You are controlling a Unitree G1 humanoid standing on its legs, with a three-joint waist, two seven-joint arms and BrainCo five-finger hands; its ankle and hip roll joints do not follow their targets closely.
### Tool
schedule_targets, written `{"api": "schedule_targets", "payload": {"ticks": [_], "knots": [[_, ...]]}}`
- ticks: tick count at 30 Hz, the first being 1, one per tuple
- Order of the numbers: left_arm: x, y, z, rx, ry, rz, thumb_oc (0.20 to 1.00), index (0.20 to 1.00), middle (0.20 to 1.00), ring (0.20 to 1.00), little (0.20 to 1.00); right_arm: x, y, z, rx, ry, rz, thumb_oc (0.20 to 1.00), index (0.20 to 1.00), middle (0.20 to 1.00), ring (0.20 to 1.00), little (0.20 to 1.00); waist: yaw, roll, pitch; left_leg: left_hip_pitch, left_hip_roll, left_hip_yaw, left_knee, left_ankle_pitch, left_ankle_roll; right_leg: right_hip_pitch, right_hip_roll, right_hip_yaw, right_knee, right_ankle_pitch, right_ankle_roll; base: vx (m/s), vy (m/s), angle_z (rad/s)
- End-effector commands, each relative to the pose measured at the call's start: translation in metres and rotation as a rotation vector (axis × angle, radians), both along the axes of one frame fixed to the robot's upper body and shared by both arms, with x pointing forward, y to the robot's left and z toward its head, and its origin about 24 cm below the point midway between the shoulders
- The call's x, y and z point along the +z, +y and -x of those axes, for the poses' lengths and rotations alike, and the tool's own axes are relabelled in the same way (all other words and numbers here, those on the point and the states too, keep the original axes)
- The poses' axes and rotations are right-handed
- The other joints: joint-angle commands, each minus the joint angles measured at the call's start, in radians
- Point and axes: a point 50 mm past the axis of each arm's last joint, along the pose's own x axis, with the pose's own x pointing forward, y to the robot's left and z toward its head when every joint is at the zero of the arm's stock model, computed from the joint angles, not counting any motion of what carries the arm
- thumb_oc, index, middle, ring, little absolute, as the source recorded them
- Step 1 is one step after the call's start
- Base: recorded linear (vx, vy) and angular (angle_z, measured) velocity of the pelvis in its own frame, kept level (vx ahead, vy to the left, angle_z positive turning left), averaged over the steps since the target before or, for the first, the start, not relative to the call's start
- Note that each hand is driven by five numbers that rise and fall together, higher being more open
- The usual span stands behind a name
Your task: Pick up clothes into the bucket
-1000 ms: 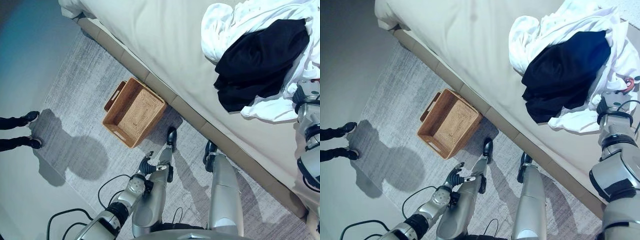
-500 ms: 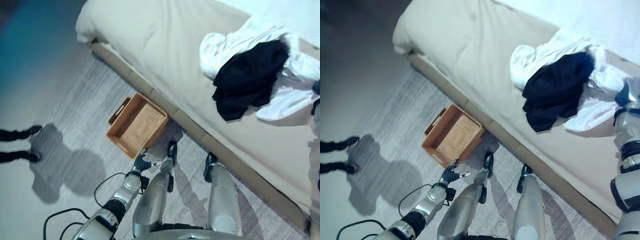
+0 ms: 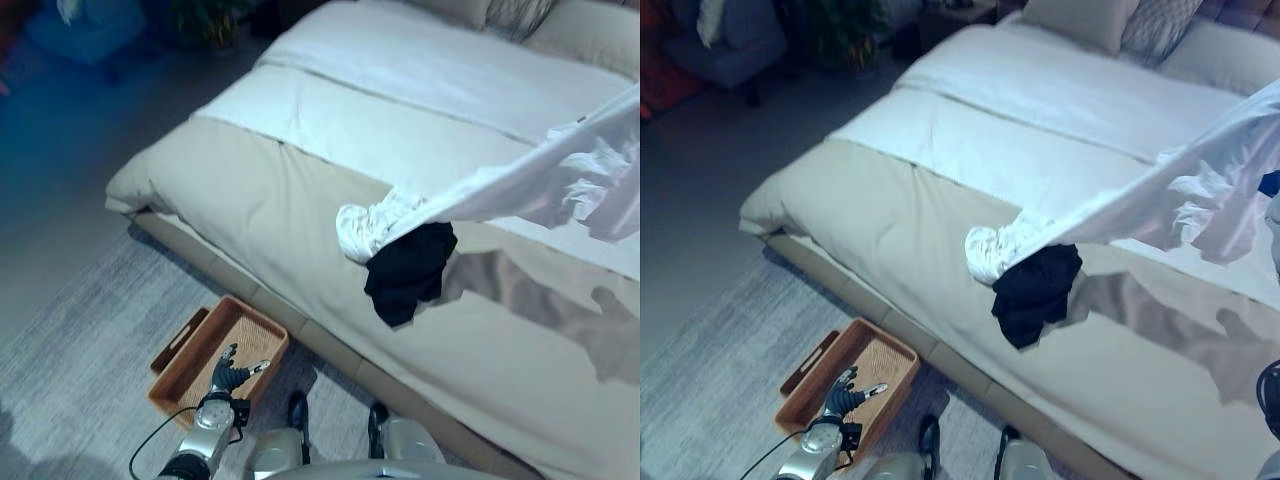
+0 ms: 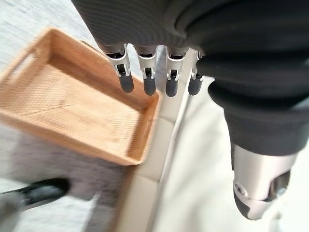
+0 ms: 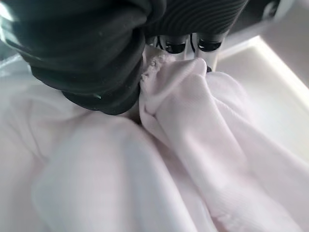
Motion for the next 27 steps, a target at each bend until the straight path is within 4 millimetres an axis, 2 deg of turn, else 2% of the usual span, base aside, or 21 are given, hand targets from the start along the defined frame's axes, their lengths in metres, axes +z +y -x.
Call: {"api": "schedule_targets", "payload": {"ticks": [1, 2, 6, 7, 8, 10, 12, 13, 18, 22, 23, 24, 27], "knots": [[0.011, 0.007, -0.008, -0.032, -0.062, -0.027, 1.0, 1.0, 1.0, 1.0, 1.0, 0.04, -0.002, 0.023, 0.045, -0.307, -0.054, 0.2, 0.2, 0.2, 0.2, 0.2, 0.009, -0.068, -0.112, 0.033, -0.04, -0.016, 0.098, -0.16, 0.007, 0.067, -0.044, 0.015, -0.088, 0.081, 0.071, 0.08, 0.022, -0.01], [0.015, 0.008, -0.01, -0.052, -0.084, -0.025, 1.0, 1.0, 1.0, 1.0, 1.0, 0.047, -0.001, 0.026, 0.056, -0.314, -0.04, 0.2, 0.2, 0.2, 0.2, 0.2, 0.012, -0.073, -0.134, 0.049, -0.041, -0.013, 0.095, -0.166, 0.007, 0.085, -0.044, 0.014, -0.093, 0.078, 0.071, 0.08, 0.022, 0.0], [0.024, 0.006, -0.016, -0.085, -0.128, -0.016, 1.0, 1.0, 1.0, 1.0, 1.0, 0.053, -0.006, 0.027, 0.043, -0.29, -0.043, 0.2, 0.2, 0.2, 0.2, 0.2, 0.015, -0.078, -0.151, 0.067, -0.041, -0.012, 0.093, -0.172, 0.006, 0.104, -0.046, 0.009, -0.1, 0.076, 0.073, 0.05, 0.017, -0.02], [0.037, 0.005, -0.028, -0.133, -0.191, -0.016, 1.0, 1.0, 1.0, 1.0, 1.0, 0.064, -0.007, 0.028, 0.043, -0.254, -0.023, 0.2, 0.2, 0.2, 0.2, 0.2, 0.018, -0.086, -0.165, 0.077, -0.041, -0.007, 0.098, -0.179, 0.004, 0.119, -0.048, 0.007, -0.105, 0.076, 0.075, 0.0, 0.0, 0.0], [0.037, 0.005, -0.028, -0.131, -0.191, -0.014, 1.0, 1.0, 1.0, 1.0, 1.0, 0.065, -0.007, 0.027, 0.045, -0.254, -0.021, 0.2, 0.2, 0.2, 0.2, 0.2, 0.016, -0.084, -0.164, 0.078, -0.041, -0.007, 0.099, -0.18, 0.004, 0.121, -0.048, 0.007, -0.106, 0.076, 0.075, 0.03, 0.02, 0.0], [0.06, -0.001, -0.044, -0.184, -0.301, 0.025, 1.0, 1.0, 1.0, 1.0, 1.0, 0.07, -0.002, 0.022, 0.075, -0.214, -0.016, 0.2, 0.2, 0.2, 0.2, 0.2, 0.016, -0.083, -0.173, 0.088, -0.043, -0.004, 0.114, -0.19, 0.005, 0.134, -0.051, 0.011, -0.104, 0.073, 0.076, 0.03, 0.02, -0.03], [0.08, -0.006, -0.057, -0.231, -0.387, 0.062, 1.0, 1.0, 1.0, 1.0, 1.0, 0.069, 0.002, 0.016, 0.105, -0.191, -0.029, 0.2, 0.2, 0.2, 0.2, 0.2, 0.013, -0.079, -0.182, 0.1, -0.043, -0.002, 0.12, -0.196, 0.006, 0.148, -0.052, 0.013, -0.103, 0.07, 0.075, 0.0, 0.0, 0.0], [0.081, -0.005, -0.057, -0.23, -0.386, 0.063, 1.0, 1.0, 1.0, 1.0, 1.0, 0.07, 0.002, 0.015, 0.106, -0.192, -0.029, 0.2, 0.2, 0.2, 0.2, 0.2, 0.012, -0.078, -0.18, 0.101, -0.043, -0.001, 0.12, -0.196, 0.006, 0.149, -0.052, 0.013, -0.103, 0.069, 0.075, 0.04, 0.019, -0.02], [0.131, -0.017, -0.086, -0.334, -0.588, 0.116, 1.0, 1.0, 1.0, 1.0, 1.0, 0.062, 0.008, 0.004, 0.152, -0.143, -0.069, 0.2, 0.2, 0.2, 0.2, 0.2, 0.009, -0.073, -0.194, 0.132, -0.038, 0.001, 0.109, -0.2, 0.006, 0.174, -0.053, 0.012, -0.111, 0.066, 0.078, 0.01, 0.006, -0.01], [0.155, -0.027, -0.096, -0.411, -0.661, 0.17, 1.0, 1.0, 1.0, 1.0, 1.0, 0.065, 0.008, -0.002, 0.215, -0.172, -0.168, 0.2, 0.2, 0.2, 0.2, 0.2, 0.011, -0.079, -0.197, 0.138, -0.037, 0.001, 0.096, -0.185, 0.005, 0.179, -0.055, 0.006, -0.12, 0.078, 0.08, -0.01, 0.001, -0.02], [0.155, -0.027, -0.096, -0.41, -0.661, 0.171, 1.0, 1.0, 1.0, 1.0, 1.0, 0.066, 0.008, -0.002, 0.216, -0.171, -0.167, 0.2, 0.2, 0.2, 0.2, 0.2, 0.01, -0.077, -0.198, 0.144, -0.036, 0.0, 0.095, -0.194, 0.005, 0.184, -0.053, 0.007, -0.12, 0.07, 0.081, 0.0, 0.0, 0.0], [0.163, -0.032, -0.099, -0.445, -0.687, 0.181, 1.0, 1.0, 1.0, 1.0, 1.0, 0.073, 0.009, -0.005, 0.238, -0.179, -0.199, 0.2, 0.2, 0.2, 0.2, 0.2, 0.013, -0.084, -0.198, 0.142, -0.037, 0.002, 0.095, -0.185, 0.004, 0.182, -0.056, 0.008, -0.121, 0.079, 0.08, 0.0, 0.0, 0.0], [0.171, -0.04, -0.103, -0.486, -0.705, 0.207, 1.0, 1.0, 1.0, 1.0, 1.0, 0.092, 0.019, -0.009, 0.304, -0.226, -0.231, 0.2, 0.2, 0.2, 0.2, 0.2, 0.011, -0.085, -0.2, 0.152, -0.035, 0.001, 0.092, -0.192, 0.003, 0.192, -0.055, 0.009, -0.122, 0.073, 0.081, -0.02, 0.004, -0.01]]}}
